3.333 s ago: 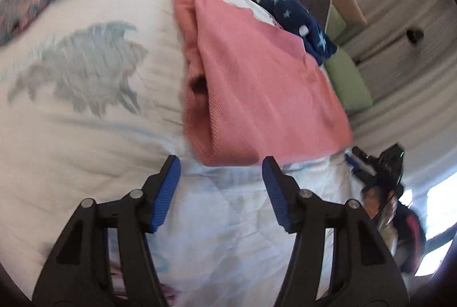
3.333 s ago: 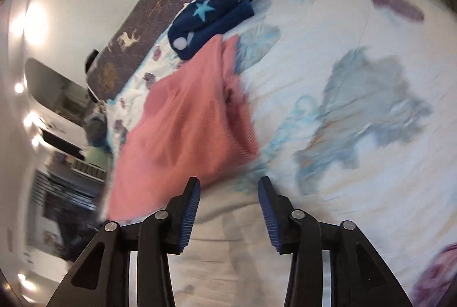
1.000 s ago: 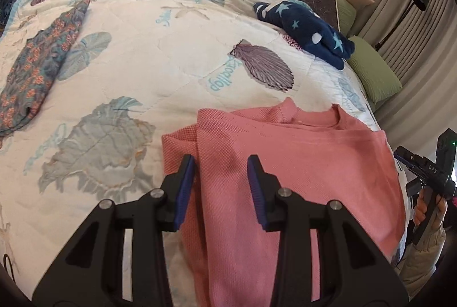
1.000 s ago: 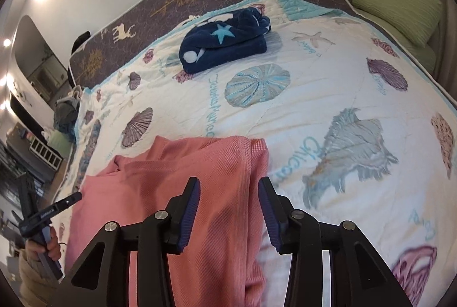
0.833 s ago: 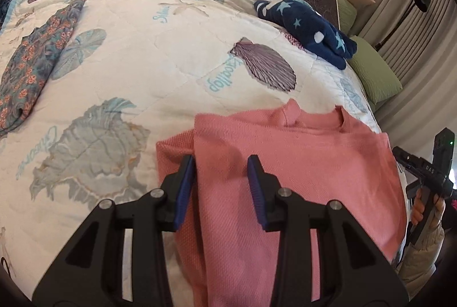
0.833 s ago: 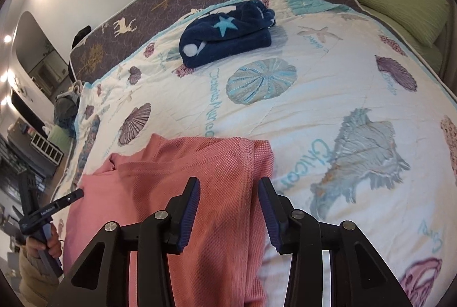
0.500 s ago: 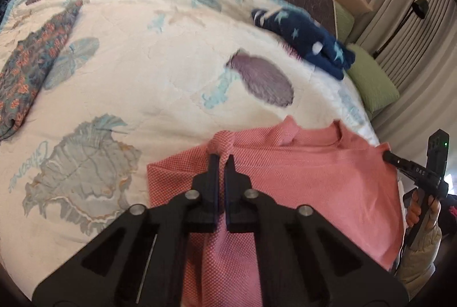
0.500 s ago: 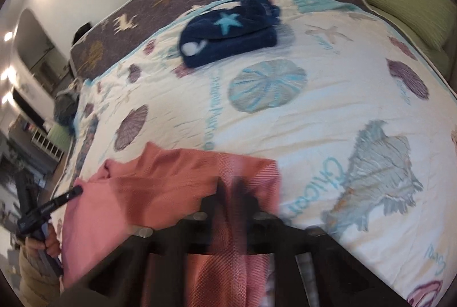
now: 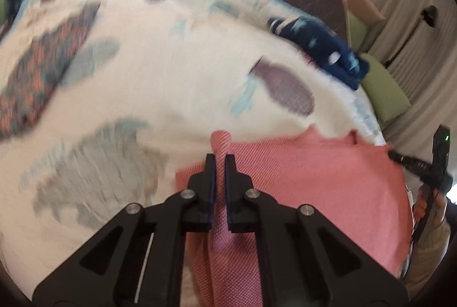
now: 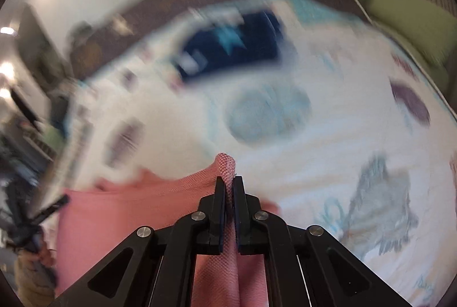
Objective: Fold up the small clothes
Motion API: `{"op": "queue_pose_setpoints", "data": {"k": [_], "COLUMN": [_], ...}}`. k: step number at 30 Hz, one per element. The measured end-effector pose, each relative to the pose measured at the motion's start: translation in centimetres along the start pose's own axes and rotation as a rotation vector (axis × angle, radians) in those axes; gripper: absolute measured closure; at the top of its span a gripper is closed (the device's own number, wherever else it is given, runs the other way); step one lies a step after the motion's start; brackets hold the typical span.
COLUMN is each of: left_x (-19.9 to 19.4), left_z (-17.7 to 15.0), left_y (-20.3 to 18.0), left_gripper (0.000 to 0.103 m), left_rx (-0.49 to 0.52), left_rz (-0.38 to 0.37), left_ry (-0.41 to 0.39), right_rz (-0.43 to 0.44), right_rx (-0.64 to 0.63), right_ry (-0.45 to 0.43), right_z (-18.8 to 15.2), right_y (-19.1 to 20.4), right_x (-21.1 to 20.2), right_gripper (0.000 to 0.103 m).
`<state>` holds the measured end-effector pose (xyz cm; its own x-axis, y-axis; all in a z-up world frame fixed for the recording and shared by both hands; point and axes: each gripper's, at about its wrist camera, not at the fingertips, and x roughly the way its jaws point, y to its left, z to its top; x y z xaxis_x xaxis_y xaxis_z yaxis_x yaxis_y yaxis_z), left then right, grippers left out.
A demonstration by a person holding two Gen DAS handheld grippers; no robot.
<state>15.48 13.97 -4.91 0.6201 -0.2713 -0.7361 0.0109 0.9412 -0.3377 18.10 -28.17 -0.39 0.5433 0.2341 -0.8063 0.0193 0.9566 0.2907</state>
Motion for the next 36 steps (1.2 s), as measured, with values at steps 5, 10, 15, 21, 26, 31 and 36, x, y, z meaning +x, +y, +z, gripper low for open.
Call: {"op": "queue_pose_setpoints", "data": {"k": [5,10,15,21,26,31,36], "left_x": [-4.6,-9.7,-8.4,-7.6,-11.5,-10.2,-11.5], "left_z": [-0.8,-2.6,-6.3,-10.3,-10.4,-12.9,-14.6], "left_y": [-0.2,-1.5,-3.0,-2.1,-1.5,-0.7,0.3], "left_gripper": [0.063,0.060,0.054,0.048,0.048,0.048,0.047], "left_rx": [0.011,0.052,0.092,0.171,0.141,0.163,0.134], "left_rz": [0.021,-0.068,-0.140,0.123,0.077,0.139,0.139], "left_ry": [-0.099,-0.167,-0.031,-0.025,-0.072,0.015,-0.003], "right_rz": [-0.031,0.006,0.172,-0.045,-0.076,-0.058,-0.103], "right_rx": [0.001,-0.051,-0.095,-0.061,-0.094,-0.088,-0.047], "right_ry": [-0.066,-0.139,-0.072,-0.053,-0.108,-0.061,-0.050], "right_z": [-2.2,-4.8,-9.3,-13.6,-14.3,-15.5,-17.0], "right_y": [-0.6,0.6,3.0,1.5,3.3,3.2,1.9], "right_x": [-3.4,-8.8,-9.7,-7.7,-10.6,-9.9,-9.8], "right_gripper": [0.091,0.089,0.088,0.094,0.090,0.089,0.089]}}
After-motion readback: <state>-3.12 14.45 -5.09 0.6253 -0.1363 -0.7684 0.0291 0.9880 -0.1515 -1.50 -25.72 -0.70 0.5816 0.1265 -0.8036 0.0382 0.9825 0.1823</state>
